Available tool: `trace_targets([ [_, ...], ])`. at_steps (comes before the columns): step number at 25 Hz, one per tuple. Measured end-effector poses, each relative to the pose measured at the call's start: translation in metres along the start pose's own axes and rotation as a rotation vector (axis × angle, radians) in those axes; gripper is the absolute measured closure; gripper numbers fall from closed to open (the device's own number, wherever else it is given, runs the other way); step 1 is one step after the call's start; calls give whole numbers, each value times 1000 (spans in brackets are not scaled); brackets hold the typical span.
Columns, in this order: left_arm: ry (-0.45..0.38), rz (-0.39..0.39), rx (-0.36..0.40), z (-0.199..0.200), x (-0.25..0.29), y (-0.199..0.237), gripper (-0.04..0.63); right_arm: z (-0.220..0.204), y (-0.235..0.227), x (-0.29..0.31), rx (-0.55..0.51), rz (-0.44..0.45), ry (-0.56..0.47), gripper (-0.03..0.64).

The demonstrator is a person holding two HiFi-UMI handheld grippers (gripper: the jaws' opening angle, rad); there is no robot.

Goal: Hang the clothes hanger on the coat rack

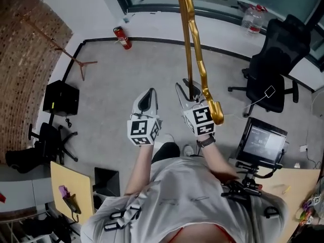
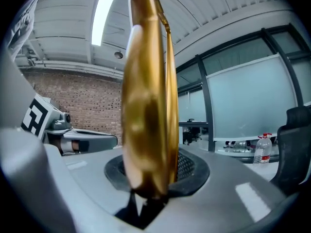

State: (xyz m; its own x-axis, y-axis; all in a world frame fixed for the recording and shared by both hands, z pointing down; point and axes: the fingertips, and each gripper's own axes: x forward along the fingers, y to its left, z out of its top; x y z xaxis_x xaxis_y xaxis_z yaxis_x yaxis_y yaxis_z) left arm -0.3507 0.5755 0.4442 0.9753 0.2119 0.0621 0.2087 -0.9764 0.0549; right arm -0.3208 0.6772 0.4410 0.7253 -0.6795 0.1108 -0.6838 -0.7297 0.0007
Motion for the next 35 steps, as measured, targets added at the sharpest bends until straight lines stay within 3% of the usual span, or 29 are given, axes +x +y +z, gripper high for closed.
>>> trace_targets([
  [7, -10, -38, -36, -11, 90, 77, 595, -10, -12, 115, -37, 7, 34, 523],
  [15, -110, -31, -8, 35, 173, 188, 595, 23, -20, 250, -30, 14, -4, 522],
  [21, -59, 12, -79, 16, 209, 264, 595, 0, 3, 339, -7, 84, 88, 520],
  [29, 23, 97, -134, 1, 304, 355, 595, 10, -26, 482, 4, 183, 115, 520],
  [35, -4, 224, -83, 22, 386, 444, 595, 36, -43, 606, 2, 305, 82, 518],
])
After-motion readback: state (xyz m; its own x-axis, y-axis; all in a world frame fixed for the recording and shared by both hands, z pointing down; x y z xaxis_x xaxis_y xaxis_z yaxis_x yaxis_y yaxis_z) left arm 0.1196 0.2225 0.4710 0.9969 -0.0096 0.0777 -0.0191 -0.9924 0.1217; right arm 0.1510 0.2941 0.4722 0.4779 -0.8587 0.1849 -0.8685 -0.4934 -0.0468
